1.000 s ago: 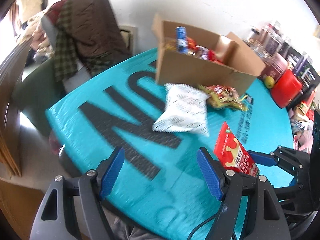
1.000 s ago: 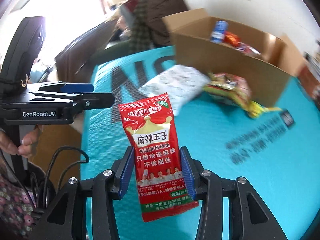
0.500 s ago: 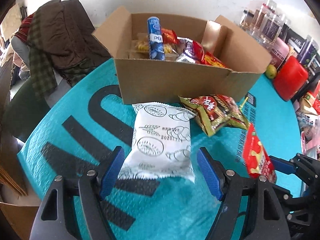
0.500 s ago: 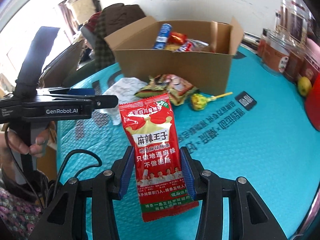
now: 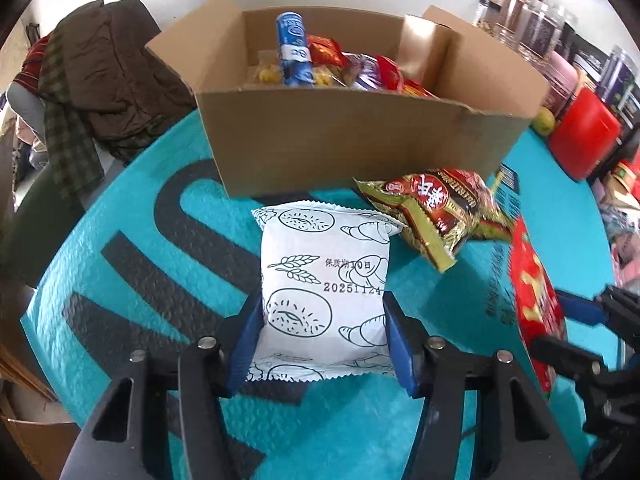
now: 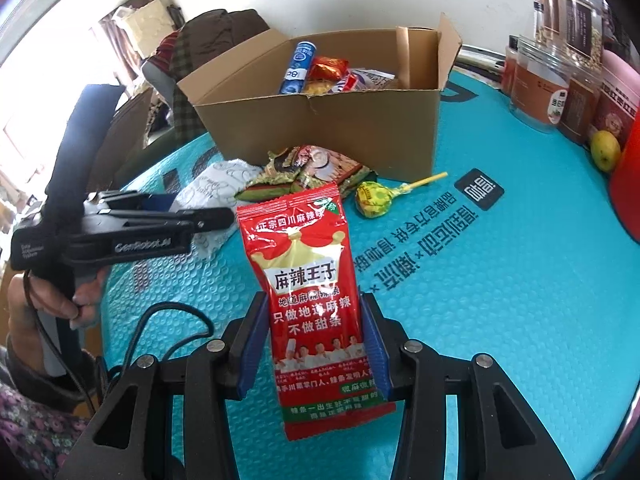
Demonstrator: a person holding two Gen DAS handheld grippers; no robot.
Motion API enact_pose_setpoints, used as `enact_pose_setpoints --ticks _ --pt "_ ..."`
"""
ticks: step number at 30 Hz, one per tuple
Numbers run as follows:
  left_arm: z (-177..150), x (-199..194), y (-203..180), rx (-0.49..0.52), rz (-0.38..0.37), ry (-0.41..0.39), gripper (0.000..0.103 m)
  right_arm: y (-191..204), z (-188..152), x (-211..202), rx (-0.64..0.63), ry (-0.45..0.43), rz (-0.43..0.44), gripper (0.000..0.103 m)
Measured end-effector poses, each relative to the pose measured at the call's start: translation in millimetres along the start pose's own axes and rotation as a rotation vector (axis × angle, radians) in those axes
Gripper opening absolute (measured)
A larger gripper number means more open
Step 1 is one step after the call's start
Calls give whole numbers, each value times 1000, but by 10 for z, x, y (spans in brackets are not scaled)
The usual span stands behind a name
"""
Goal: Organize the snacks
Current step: 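Lift the red bag and white pouch and carry them to the box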
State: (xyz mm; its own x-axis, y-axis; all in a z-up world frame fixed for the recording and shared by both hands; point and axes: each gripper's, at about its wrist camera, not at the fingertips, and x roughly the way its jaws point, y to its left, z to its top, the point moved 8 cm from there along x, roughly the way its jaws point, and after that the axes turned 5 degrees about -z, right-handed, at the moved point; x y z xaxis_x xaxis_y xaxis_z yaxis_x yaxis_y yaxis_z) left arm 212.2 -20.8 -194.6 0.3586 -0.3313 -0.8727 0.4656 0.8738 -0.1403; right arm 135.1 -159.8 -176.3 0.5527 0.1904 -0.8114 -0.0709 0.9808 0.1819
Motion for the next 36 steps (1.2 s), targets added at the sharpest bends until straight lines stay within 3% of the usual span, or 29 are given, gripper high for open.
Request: enact_pose_setpoints --ticks 11,18,22,29,36 --pt "-594 -339 -236 24 -47 60 57 60 -126 -88 9 -2 -1 45" --pt "-643 -189 -234 9 -30 111 61 152 -183 -117 1 -3 1 45" --pt "-631 -190 -210 17 -46 57 59 147 -213 -123 2 -5 -15 45" --pt "-655 -336 -239 17 -85 30 55 155 -249 -171 24 -13 -21 45" --pt "-491 -654 -313 24 -103 -63 55 236 -114 -369 11 -66 -10 45"
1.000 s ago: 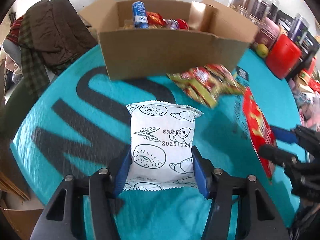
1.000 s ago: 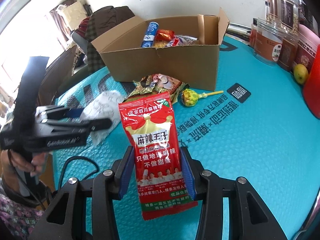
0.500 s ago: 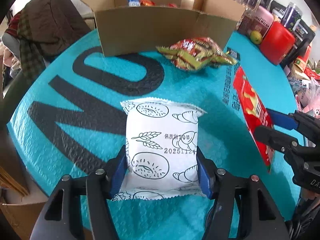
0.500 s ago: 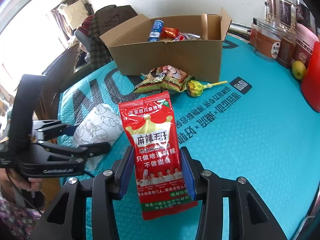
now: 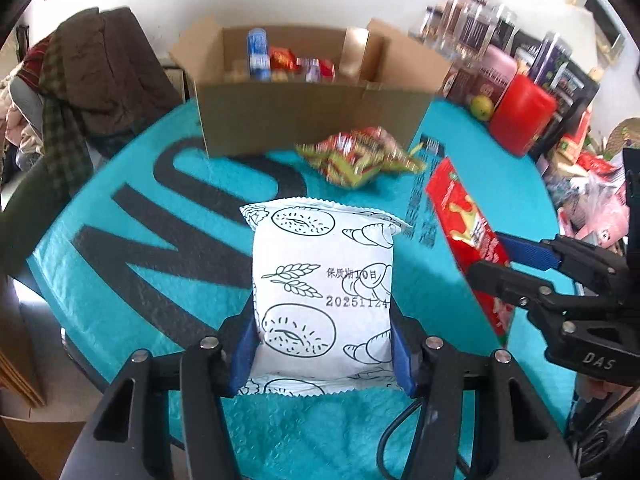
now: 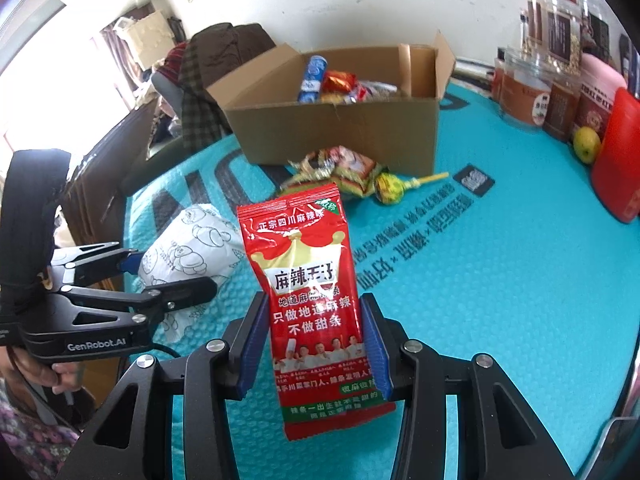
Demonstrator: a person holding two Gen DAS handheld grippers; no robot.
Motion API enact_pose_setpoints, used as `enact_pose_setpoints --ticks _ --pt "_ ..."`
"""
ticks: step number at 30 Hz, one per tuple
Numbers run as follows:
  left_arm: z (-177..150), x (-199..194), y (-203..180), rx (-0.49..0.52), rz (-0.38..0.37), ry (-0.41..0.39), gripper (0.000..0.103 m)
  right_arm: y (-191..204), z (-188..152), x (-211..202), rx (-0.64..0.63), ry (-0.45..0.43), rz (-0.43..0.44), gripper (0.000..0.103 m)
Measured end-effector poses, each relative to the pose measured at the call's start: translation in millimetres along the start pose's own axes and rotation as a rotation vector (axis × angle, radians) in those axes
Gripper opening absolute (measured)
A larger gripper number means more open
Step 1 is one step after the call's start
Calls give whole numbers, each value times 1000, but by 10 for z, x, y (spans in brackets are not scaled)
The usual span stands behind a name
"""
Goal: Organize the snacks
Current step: 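Lift the red bag and white pouch and carry them to the box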
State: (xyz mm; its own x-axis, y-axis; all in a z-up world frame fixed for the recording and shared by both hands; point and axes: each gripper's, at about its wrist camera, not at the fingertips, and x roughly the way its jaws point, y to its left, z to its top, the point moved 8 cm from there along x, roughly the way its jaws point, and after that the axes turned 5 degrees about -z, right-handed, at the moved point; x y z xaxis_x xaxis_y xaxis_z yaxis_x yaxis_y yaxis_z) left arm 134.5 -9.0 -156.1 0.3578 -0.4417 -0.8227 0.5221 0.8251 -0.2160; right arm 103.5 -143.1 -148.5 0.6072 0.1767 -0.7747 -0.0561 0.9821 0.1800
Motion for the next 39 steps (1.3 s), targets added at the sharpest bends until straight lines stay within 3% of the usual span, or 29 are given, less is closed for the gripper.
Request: enact_pose_setpoints --ticks 19,31,39 --pt "883 -759 -270 63 -30 -287 55 103 789 -678 -61 -211 3 45" --pt "1455 -1001 -379 97 -29 -411 55 66 1354 -907 -115 -333 -33 45" --pt "1852 -949 -355 108 -35 -449 55 -23 1733 -887 -129 -388 -61 45"
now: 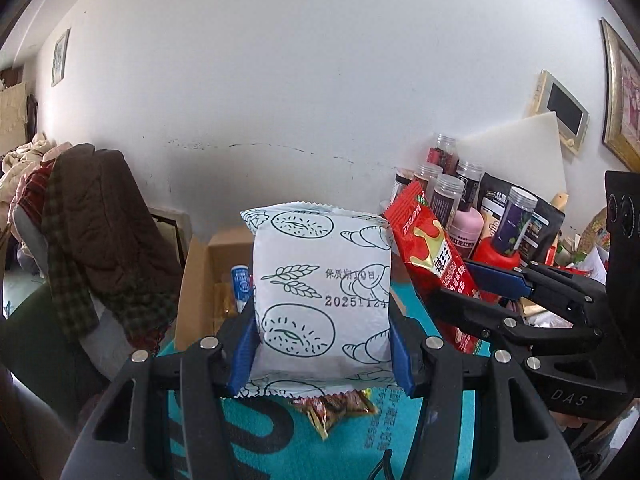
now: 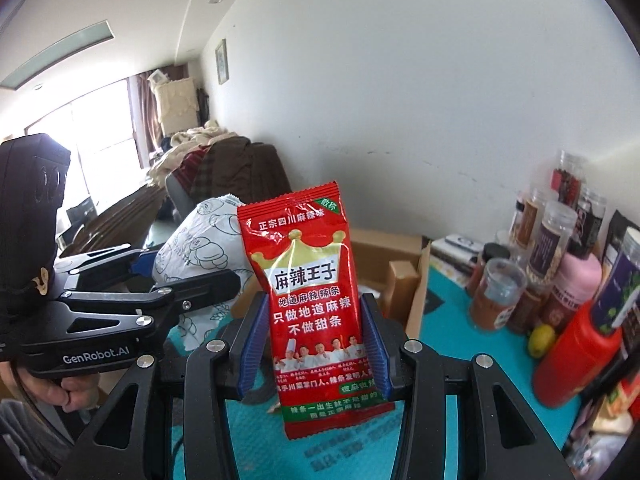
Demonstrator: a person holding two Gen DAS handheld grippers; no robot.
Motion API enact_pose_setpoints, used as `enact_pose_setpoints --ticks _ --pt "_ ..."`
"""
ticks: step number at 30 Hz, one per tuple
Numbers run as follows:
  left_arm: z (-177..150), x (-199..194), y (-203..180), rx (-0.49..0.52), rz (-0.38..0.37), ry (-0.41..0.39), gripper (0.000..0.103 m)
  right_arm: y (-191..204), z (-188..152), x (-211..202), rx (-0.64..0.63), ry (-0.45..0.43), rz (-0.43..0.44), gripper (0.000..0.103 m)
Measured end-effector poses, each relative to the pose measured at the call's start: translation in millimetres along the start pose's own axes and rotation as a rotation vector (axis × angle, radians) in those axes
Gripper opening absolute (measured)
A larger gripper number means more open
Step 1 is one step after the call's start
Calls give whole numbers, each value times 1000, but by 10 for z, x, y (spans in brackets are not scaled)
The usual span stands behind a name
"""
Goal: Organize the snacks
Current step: 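Lift the red bag and white pouch and carry them to the box, then lower the red bag and white pouch into the box and open both tools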
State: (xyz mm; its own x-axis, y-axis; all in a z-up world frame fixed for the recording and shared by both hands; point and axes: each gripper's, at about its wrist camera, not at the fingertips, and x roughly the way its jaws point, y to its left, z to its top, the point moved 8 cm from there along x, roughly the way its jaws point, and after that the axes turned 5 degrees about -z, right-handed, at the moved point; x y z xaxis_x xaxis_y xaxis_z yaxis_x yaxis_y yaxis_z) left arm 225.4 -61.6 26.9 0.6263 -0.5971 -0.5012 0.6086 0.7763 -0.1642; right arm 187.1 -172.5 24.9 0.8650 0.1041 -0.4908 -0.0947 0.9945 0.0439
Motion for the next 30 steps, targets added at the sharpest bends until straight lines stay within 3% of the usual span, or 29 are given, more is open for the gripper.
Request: enact_pose_setpoints --ticks 19,30 --pt "694 978 546 -28 74 -36 55 -514 519 1126 79 -9 4 45" --pt "653 1511 812 -34 190 29 55 -663 482 1688 161 53 -10 45"
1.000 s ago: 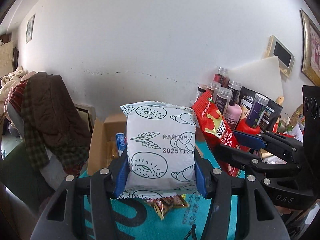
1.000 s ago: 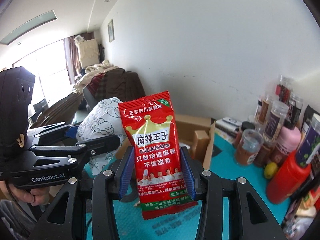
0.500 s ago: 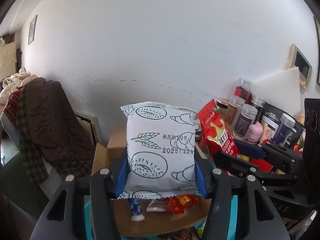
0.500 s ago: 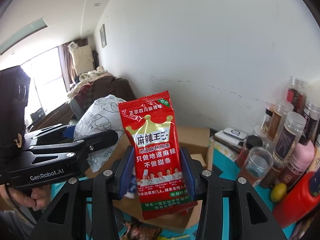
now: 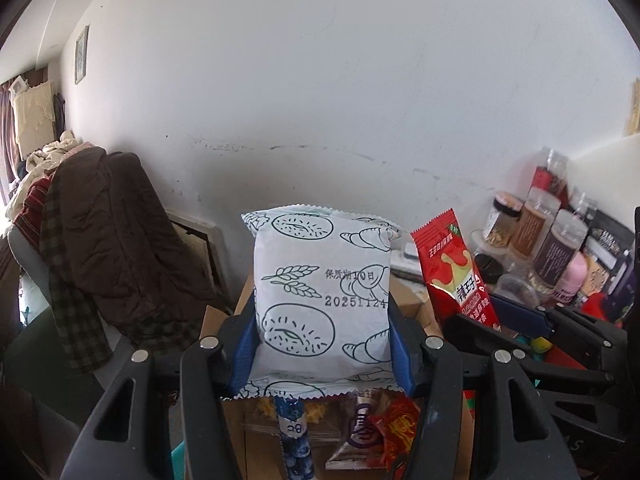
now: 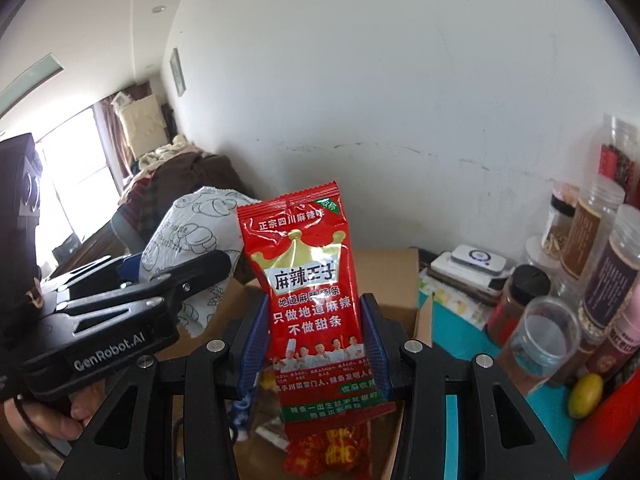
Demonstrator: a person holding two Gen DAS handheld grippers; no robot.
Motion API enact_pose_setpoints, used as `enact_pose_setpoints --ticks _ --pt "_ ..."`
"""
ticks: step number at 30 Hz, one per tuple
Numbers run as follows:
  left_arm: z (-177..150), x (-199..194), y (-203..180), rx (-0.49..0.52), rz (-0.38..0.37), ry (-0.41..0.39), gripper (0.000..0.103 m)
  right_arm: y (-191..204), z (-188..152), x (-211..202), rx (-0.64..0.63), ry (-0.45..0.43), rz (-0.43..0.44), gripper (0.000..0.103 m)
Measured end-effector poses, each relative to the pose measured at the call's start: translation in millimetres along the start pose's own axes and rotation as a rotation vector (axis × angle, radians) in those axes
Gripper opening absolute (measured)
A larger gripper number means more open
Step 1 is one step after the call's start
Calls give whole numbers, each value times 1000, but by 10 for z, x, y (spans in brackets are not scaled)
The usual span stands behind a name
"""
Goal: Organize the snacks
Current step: 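Lower the red bag and white pouch into the box and open both tools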
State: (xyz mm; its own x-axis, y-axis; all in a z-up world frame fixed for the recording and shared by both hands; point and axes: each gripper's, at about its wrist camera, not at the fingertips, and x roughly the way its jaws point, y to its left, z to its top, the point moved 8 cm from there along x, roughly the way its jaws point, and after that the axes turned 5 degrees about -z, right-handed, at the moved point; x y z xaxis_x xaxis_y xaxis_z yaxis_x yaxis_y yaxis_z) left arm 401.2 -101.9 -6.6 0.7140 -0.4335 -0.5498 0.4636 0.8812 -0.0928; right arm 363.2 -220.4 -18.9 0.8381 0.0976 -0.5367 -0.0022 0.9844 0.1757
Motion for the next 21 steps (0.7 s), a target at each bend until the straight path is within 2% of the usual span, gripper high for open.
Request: enact_pose_setpoints --ticks 7,17,21 --pt "-224 391 62 -1 12 108 55 -45 -231 325 -28 106 -25 45" --pt "-431 722 152 -8 31 220 55 -122 -434 599 -16 210 -65 45" --pt "-544 849 195 -13 51 275 55 -114 -476 640 -27 222 -77 46"
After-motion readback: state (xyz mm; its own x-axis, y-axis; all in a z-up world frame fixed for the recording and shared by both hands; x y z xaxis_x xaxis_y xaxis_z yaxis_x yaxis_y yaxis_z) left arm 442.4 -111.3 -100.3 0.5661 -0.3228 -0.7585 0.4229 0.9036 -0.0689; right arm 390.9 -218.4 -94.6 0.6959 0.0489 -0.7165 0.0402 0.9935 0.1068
